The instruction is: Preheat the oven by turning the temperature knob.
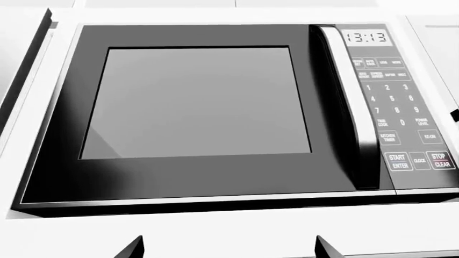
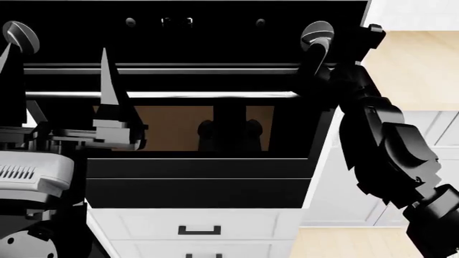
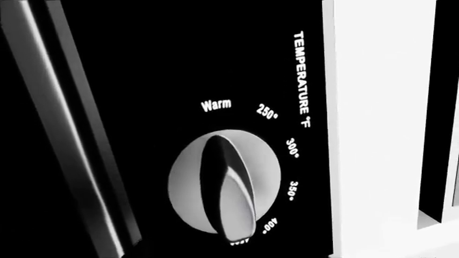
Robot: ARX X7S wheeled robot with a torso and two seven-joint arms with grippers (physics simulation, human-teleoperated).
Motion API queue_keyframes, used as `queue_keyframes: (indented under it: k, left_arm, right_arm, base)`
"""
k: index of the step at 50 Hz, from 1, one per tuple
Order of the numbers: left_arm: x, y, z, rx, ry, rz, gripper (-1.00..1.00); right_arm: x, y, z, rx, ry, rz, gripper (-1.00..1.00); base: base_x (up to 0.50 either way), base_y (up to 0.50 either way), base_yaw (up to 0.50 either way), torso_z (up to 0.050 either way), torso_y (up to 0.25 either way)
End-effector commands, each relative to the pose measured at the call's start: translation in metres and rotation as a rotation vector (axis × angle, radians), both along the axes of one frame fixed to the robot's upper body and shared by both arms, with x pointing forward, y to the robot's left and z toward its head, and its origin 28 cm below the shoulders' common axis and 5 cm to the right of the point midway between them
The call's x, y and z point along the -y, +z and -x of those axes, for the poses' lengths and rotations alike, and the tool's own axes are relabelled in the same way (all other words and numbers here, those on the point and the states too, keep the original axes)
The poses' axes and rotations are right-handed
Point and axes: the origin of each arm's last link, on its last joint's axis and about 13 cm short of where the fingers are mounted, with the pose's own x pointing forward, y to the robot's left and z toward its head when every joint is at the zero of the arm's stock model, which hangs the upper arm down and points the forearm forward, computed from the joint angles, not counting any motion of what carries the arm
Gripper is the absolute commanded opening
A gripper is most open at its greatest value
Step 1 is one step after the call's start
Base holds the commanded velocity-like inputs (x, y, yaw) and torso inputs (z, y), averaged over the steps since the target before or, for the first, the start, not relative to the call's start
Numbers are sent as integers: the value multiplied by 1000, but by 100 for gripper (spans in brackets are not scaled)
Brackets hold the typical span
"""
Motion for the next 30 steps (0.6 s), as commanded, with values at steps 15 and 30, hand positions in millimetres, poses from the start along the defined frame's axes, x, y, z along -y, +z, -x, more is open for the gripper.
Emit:
queue_keyframes:
  k: [15,30]
  left_arm:
    - [-1,0,-1,0,3,2,100]
    - [-1,1,0,2,3,2,100]
  right_arm:
    - [0,9,-3,16,-4,7,100]
    - [-4,15,-3,25,13,15,100]
  base:
    - [0,0,0,0,0]
    - [0,0,0,0,0]
